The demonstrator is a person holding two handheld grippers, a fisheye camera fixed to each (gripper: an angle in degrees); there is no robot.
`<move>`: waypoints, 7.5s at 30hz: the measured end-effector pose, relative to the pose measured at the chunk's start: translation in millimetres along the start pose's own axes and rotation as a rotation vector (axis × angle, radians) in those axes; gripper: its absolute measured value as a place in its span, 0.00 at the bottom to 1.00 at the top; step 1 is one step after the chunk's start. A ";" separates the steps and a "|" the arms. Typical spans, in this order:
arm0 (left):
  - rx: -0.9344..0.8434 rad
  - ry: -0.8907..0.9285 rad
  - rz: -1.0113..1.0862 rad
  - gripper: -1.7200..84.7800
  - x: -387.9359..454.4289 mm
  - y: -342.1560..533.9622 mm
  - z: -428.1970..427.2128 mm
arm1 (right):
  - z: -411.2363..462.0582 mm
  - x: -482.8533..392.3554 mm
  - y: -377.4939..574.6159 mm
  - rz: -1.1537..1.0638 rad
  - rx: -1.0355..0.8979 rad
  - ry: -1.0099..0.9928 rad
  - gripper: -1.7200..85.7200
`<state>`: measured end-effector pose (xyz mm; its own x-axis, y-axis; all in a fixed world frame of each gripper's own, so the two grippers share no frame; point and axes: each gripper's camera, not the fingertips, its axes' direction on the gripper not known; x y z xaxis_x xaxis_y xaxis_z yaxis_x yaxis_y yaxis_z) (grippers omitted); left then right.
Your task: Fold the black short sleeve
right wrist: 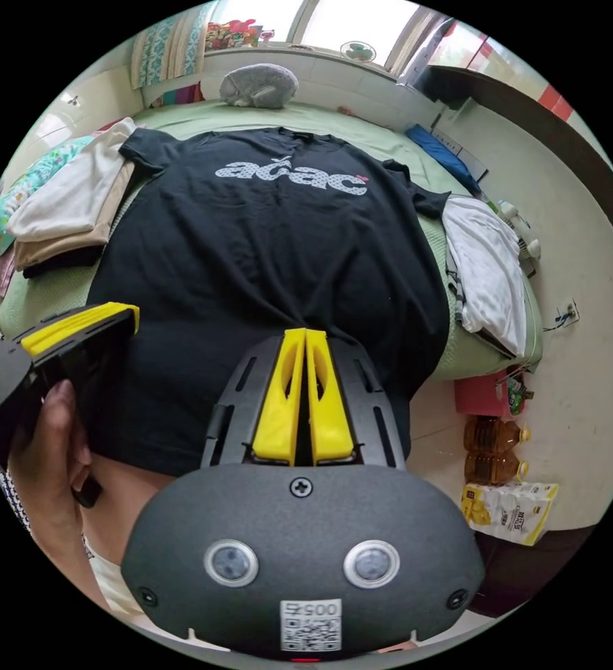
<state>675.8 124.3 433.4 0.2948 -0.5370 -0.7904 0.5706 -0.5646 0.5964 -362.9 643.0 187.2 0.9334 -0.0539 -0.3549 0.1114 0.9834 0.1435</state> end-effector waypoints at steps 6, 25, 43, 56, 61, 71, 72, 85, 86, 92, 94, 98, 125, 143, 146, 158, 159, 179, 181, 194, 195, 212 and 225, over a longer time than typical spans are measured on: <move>-0.002 -0.013 0.006 0.01 2.5 0.2 2.9 | 2.3 0.1 -1.8 0.000 -0.002 -0.024 0.01; -0.002 -0.022 0.008 0.02 6.0 2.5 9.1 | 7.5 -9.8 -5.8 -0.026 -0.001 -0.034 0.06; 0.002 -0.033 0.004 0.02 10.4 3.9 12.5 | 10.0 -19.9 -6.5 -0.036 0.003 -0.012 0.06; -0.001 -0.038 0.009 0.02 13.1 2.7 14.7 | 10.8 -26.6 -6.9 -0.043 -0.002 -0.005 0.06; 0.000 -0.025 0.003 0.02 11.7 2.6 14.9 | 9.9 -28.8 -5.9 -0.045 -0.001 -0.003 0.06; 0.001 -0.027 0.001 0.01 11.2 0.7 17.0 | 8.6 -33.4 -4.2 -0.047 0.002 -0.001 0.06; 0.001 -0.026 0.001 0.01 11.2 0.4 17.2 | 8.6 -33.6 -4.1 -0.047 0.002 0.000 0.06; -0.002 -0.041 0.007 0.01 13.0 -7.2 23.0 | 8.9 -36.2 -2.9 -0.050 -0.003 0.010 0.06; -0.002 -0.040 0.007 0.01 12.6 -7.8 23.5 | 8.8 -36.3 -2.6 -0.050 -0.002 0.012 0.06; -0.005 -0.036 0.006 0.02 10.2 -12.7 27.1 | 9.3 -36.4 -2.6 -0.055 -0.007 0.020 0.06; -0.005 -0.034 0.005 0.02 9.1 -14.0 28.2 | 9.3 -35.8 -2.6 -0.053 -0.008 0.019 0.06; -0.003 -0.035 0.006 0.02 6.6 -16.8 30.5 | 8.6 -34.3 -1.3 -0.052 -0.005 0.024 0.06; -0.041 -0.008 0.019 0.01 -34.5 -45.4 55.0 | -1.1 1.0 -0.8 -0.055 0.021 -0.086 0.04; -0.067 0.250 -0.013 0.02 -109.4 -57.3 80.1 | -2.9 22.7 -28.2 -0.117 0.007 -0.226 0.05; 0.014 0.441 0.011 0.02 -132.6 -56.8 73.4 | 0.2 24.8 -35.6 -0.133 -0.002 -0.214 0.06; 0.456 0.141 -0.152 0.15 -256.1 -162.8 43.8 | 21.8 70.4 -74.2 -0.139 -0.117 -0.493 0.01; 0.459 0.136 -0.153 0.15 -259.2 -168.7 45.7 | 22.4 72.3 -76.0 -0.138 -0.120 -0.505 0.01; 0.425 0.014 -0.229 0.05 -284.9 -222.9 74.8 | 1.2 93.6 -118.0 -0.202 -0.129 -0.586 0.01; 0.440 0.054 -0.230 0.05 -286.2 -222.0 75.2 | -13.0 92.8 -127.1 -0.240 -0.081 -0.556 0.01; 0.475 0.236 -0.408 0.04 -280.5 -219.8 124.1 | -114.6 99.6 -269.9 -0.357 0.411 -0.270 0.01; 0.465 0.254 -0.408 0.04 -282.1 -220.8 126.4 | -116.8 97.1 -275.6 -0.386 0.448 -0.281 0.01; 0.349 0.299 -0.308 0.04 -293.8 -269.2 172.0 | -37.5 -48.9 -533.4 -0.493 0.150 -0.793 0.17; 0.311 0.346 -0.285 0.04 -305.1 -291.0 193.9 | -30.8 -78.1 -588.0 -0.369 0.069 -0.737 0.02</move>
<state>271.2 330.9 528.2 0.4262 -0.1276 -0.8956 0.4262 -0.8449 0.3232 -511.8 74.3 102.0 0.8145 -0.4950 0.3026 0.4530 0.8685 0.2015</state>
